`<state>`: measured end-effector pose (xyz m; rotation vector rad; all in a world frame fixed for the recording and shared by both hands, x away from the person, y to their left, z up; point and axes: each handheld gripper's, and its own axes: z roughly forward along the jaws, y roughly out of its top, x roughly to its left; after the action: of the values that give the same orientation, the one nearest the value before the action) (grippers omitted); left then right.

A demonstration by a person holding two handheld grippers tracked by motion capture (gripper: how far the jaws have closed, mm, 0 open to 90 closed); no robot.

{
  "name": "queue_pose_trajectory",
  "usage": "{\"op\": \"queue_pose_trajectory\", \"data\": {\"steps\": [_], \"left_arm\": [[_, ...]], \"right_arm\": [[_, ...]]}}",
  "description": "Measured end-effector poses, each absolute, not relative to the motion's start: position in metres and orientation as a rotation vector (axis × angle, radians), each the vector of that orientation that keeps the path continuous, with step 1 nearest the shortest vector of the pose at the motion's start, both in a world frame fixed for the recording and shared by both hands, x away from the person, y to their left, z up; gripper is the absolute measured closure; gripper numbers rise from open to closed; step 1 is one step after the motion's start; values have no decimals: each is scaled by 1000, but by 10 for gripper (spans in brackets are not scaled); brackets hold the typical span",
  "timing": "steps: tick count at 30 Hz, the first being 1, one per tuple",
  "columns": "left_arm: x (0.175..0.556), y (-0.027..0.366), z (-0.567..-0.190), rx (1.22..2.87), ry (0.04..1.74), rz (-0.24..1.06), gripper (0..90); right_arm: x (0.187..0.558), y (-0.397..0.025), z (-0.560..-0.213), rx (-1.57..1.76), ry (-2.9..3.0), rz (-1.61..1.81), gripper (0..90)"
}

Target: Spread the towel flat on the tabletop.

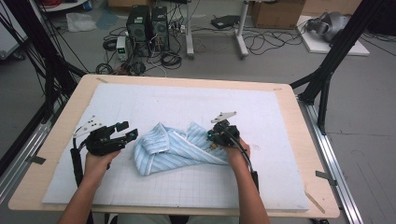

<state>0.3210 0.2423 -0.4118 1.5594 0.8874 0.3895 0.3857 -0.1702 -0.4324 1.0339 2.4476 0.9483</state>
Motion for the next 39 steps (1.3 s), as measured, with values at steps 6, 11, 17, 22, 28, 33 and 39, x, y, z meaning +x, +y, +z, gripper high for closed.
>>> {"op": "queue_pose_trajectory", "data": {"steps": [6, 11, 17, 22, 28, 33, 39], "left_arm": [[323, 239, -414, 1578, 892, 385, 385], [325, 234, -413, 1573, 883, 395, 391], [330, 214, -409, 1603, 846, 377, 389], [333, 196, -406, 1637, 806, 363, 390], [335, 150, -411, 1705, 751, 316, 361], [339, 115, -419, 1772, 722, 351, 294], [349, 94, -426, 1859, 728, 359, 241]], "right_arm": [[361, -193, -424, 1056, 2370, 984, 866], [339, -210, -420, 1052, 2337, 917, 866], [302, -237, -424, 1091, 2286, 882, 865], [285, -248, -425, 1110, 2268, 839, 865], [281, -259, -418, 1142, 2187, 937, 533], [295, -266, -413, 1181, 2087, 1034, 405], [313, -256, -409, 1124, 2121, 1064, 403]]}}
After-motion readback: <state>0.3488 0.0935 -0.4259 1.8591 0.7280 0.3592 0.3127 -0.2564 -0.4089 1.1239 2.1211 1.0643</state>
